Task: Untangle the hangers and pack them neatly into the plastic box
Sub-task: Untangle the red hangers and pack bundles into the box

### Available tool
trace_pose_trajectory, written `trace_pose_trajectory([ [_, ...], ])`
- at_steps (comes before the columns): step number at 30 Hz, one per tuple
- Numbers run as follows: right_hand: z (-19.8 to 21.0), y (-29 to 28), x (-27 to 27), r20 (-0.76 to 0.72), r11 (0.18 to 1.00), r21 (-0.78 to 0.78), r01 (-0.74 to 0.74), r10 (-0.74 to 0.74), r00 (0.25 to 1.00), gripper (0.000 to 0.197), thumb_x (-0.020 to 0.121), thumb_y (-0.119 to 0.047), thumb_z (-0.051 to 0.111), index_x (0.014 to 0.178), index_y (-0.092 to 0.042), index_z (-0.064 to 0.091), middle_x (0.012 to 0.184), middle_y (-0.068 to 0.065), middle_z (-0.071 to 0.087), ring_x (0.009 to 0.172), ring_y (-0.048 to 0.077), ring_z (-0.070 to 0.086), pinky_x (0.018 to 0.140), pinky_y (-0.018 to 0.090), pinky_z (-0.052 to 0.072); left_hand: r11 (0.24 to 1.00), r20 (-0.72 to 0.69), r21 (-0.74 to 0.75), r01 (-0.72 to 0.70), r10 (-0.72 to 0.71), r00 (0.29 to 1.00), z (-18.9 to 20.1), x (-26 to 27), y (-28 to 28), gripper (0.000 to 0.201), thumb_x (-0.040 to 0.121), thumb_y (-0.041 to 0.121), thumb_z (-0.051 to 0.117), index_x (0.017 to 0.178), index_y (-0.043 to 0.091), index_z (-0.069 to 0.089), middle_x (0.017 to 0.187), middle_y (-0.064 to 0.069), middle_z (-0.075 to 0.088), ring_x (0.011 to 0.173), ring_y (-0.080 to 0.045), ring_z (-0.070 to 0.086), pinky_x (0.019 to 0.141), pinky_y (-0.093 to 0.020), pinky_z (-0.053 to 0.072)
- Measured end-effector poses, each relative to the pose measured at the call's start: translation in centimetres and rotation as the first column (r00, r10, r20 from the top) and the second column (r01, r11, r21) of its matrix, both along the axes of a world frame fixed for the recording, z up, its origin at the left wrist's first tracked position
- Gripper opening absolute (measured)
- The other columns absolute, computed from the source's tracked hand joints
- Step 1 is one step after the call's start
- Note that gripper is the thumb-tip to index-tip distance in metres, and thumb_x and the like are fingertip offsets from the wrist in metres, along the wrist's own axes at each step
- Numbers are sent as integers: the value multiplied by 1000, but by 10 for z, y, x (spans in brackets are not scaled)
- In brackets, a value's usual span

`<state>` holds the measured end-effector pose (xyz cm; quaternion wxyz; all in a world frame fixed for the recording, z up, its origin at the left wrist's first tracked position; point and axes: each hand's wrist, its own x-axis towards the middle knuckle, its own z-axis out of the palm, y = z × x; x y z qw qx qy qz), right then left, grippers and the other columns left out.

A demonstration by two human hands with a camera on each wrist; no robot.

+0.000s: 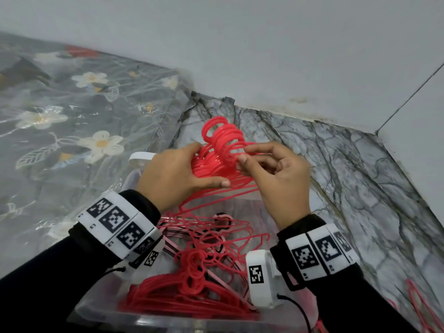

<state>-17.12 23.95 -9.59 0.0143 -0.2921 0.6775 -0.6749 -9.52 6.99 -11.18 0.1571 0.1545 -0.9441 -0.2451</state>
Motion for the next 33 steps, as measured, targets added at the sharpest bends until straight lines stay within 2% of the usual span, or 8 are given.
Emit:
trace_pose_trajectory([
  [5, 0, -1, 1, 87, 995, -95, 5, 4, 996, 12, 81, -2, 71, 83, -14, 67, 65, 5, 71, 65, 19, 71, 61, 24, 56, 996, 46, 57, 69, -72, 996, -6, 1, 14, 76, 59, 90, 45, 100, 27, 59, 79, 7, 66, 73, -11, 62, 69, -38, 51],
  [14, 12, 16, -20, 114, 991, -93, -93, 103, 988, 11, 86, -6, 65, 93, -12, 60, 70, 11, 72, 60, 24, 70, 58, 28, 57, 993, 81, -64, 99, -93, 992, -6, -2, 13, 67, 66, 77, 52, 108, 25, 54, 86, 3, 68, 80, -20, 64, 71, -38, 49],
  [18, 5, 40, -59, 156, 992, 112, 59, -76, 985, 3, 89, -7, 59, 87, -6, 59, 60, 8, 69, 40, 18, 59, 42, 24, 49, 997, 46, -55, 46, -44, 998, -2, 0, 1, 62, 73, 71, 54, 112, 23, 55, 91, -1, 69, 85, -24, 64, 72, -35, 47],
  [20, -15, 48, -75, 164, 859, 511, -17, -78, 983, 6, 89, -4, 57, 86, 1, 60, 64, 10, 69, 38, 20, 54, 39, 25, 45, 999, 27, -41, 9, -7, 1000, 1, 0, -3, 62, 76, 70, 54, 113, 21, 55, 91, -2, 67, 85, -26, 63, 70, -32, 43],
  [22, -45, 48, -80, 166, 513, 842, -165, 44, 985, 12, 88, -3, 53, 85, 3, 63, 76, 17, 71, 48, 25, 59, 44, 27, 48, 1000, 22, -7, -11, 12, 1000, 4, -1, -8, 68, 70, 75, 49, 111, 21, 56, 92, -3, 68, 86, -27, 63, 76, -36, 48],
  [24, -78, 41, -75, 180, 183, 959, -217, 202, 963, 19, 87, -5, 49, 90, 3, 66, 89, 19, 71, 69, 30, 67, 60, 31, 54, 999, 19, 39, -24, 24, 1000, 6, -2, -10, 74, 60, 80, 42, 106, 23, 57, 90, -1, 68, 85, -25, 63, 79, -40, 50],
  [26, -109, 31, -63, 173, -13, 984, -179, 330, 928, 23, 88, -9, 49, 96, 2, 68, 100, 20, 69, 92, 33, 66, 81, 37, 53, 998, 10, 57, -27, 27, 1000, 7, -3, -10, 77, 56, 86, 45, 103, 26, 58, 87, 3, 68, 83, -20, 64, 78, -39, 51],
  [33, -183, -2, -33, 59, -104, 995, -4, 539, 840, 43, 89, -15, 49, 131, -13, 46, 129, 17, 54, 110, 38, 59, 90, 46, 48, 998, -38, 59, -8, 10, 999, 2, -5, -12, 83, 54, 93, 40, 101, 28, 60, 80, 7, 68, 75, -12, 63, 72, -39, 53],
])
